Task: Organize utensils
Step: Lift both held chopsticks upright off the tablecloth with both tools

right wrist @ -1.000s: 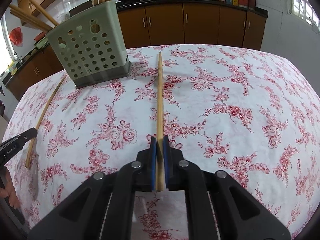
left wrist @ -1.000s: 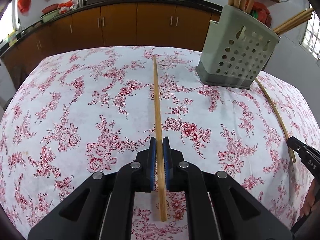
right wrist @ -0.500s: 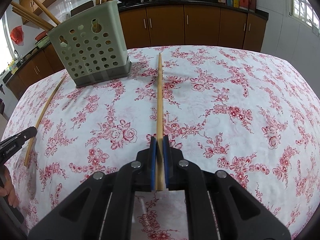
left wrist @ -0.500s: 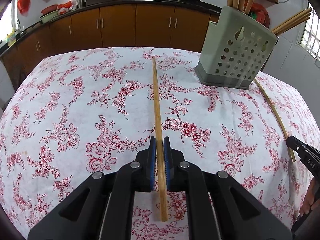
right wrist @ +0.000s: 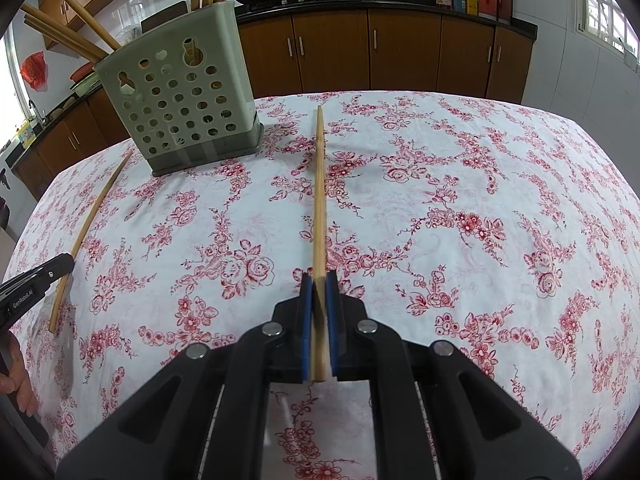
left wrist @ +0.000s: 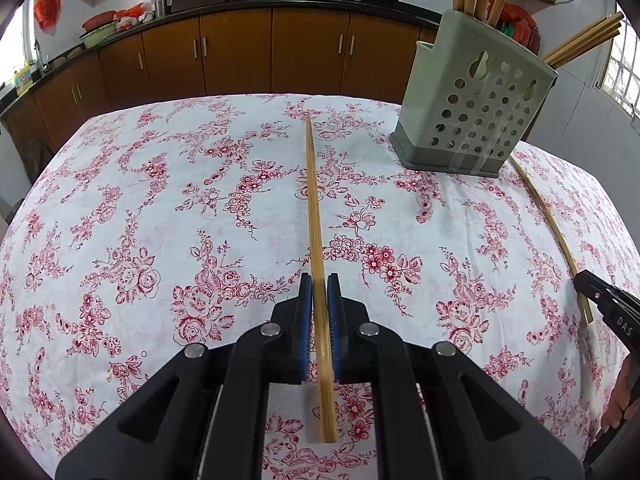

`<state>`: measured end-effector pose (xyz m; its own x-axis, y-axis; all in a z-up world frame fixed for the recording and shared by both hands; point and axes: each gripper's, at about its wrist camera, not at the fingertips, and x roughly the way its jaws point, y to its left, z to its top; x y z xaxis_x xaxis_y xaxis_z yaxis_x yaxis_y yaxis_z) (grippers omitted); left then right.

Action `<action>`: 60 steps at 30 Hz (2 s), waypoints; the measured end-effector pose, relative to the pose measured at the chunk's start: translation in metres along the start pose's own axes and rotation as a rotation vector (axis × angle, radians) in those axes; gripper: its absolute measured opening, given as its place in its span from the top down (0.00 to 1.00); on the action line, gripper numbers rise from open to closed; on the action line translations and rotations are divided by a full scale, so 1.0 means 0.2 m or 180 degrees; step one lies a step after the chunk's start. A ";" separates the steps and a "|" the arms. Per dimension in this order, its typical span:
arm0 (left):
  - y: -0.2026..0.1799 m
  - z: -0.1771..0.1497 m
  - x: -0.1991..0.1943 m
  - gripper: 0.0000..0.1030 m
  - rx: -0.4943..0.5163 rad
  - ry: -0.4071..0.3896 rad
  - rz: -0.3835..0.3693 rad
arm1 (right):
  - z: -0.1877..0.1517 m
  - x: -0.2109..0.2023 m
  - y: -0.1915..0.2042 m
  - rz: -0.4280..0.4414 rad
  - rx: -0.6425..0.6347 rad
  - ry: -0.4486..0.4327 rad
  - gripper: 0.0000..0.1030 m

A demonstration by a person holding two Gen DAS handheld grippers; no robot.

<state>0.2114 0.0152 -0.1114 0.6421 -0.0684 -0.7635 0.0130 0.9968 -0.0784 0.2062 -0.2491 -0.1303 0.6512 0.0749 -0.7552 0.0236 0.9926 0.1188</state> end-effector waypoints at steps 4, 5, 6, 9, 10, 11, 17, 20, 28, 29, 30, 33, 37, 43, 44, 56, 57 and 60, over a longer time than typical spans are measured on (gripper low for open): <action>0.00 0.00 0.00 0.91 0.0003 0.0001 0.0004 | 0.00 0.00 0.00 -0.0001 -0.0002 0.0000 0.92; 0.00 0.00 0.00 0.91 0.0004 0.0001 0.0005 | 0.00 0.00 0.00 -0.0001 -0.0002 0.0001 0.92; 0.00 0.00 0.00 0.91 0.0005 0.0001 0.0003 | 0.00 0.00 0.00 0.0000 -0.0001 0.0001 0.92; 0.00 0.00 0.00 0.91 0.0005 0.0001 0.0004 | 0.00 0.00 0.00 -0.0002 -0.0002 0.0001 0.92; 0.00 0.00 0.00 0.91 0.0007 0.0001 0.0006 | 0.00 0.00 0.00 -0.0001 -0.0002 0.0001 0.92; 0.00 0.00 0.00 0.91 0.0007 0.0002 0.0007 | 0.00 0.00 0.00 -0.0001 -0.0002 0.0001 0.92; -0.01 0.00 0.00 0.91 0.0031 0.0001 0.0039 | 0.00 0.00 0.00 -0.0011 -0.0008 0.0001 0.92; -0.02 0.00 0.00 0.91 0.0075 0.0002 0.0100 | 0.00 0.00 0.00 -0.0022 -0.0013 0.0002 0.92; -0.02 -0.03 -0.03 0.91 0.0112 0.0008 0.0148 | -0.01 -0.01 0.01 -0.0046 -0.0021 0.0002 0.92; -0.03 -0.04 -0.03 0.91 0.0113 0.0008 0.0152 | -0.01 -0.01 0.01 -0.0045 -0.0021 0.0002 0.92; -0.02 -0.04 -0.03 0.91 0.0114 0.0008 0.0157 | -0.01 -0.01 0.01 -0.0044 -0.0021 0.0001 0.92; -0.03 -0.04 -0.04 0.91 0.0122 0.0009 0.0166 | -0.01 -0.01 0.01 -0.0044 -0.0021 0.0002 0.92; -0.02 -0.04 -0.04 0.91 0.0132 0.0011 0.0176 | -0.01 -0.01 0.01 -0.0038 -0.0016 0.0002 0.92; -0.03 -0.06 -0.05 0.91 0.0147 0.0014 0.0212 | -0.01 -0.01 0.01 -0.0036 -0.0012 0.0003 0.92; -0.04 -0.06 -0.06 0.91 0.0148 0.0015 0.0216 | -0.01 -0.01 0.01 -0.0034 -0.0010 0.0003 0.92; -0.02 -0.07 -0.18 0.93 0.0162 -0.0023 0.0169 | 0.04 -0.21 -0.03 0.0037 0.0095 -0.0317 0.92; -0.01 -0.05 -0.22 0.93 0.0154 -0.0090 0.0151 | 0.06 -0.24 -0.03 0.0035 0.0100 -0.0384 0.92; 0.00 0.02 -0.35 0.93 0.0112 -0.0310 0.0090 | 0.13 -0.38 -0.05 0.0032 0.0109 -0.0653 0.92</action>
<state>0.1694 0.0207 -0.0565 0.7141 -0.0378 -0.6990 0.0197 0.9992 -0.0338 0.1767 -0.2667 -0.0570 0.7923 0.0602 -0.6071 0.0398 0.9879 0.1500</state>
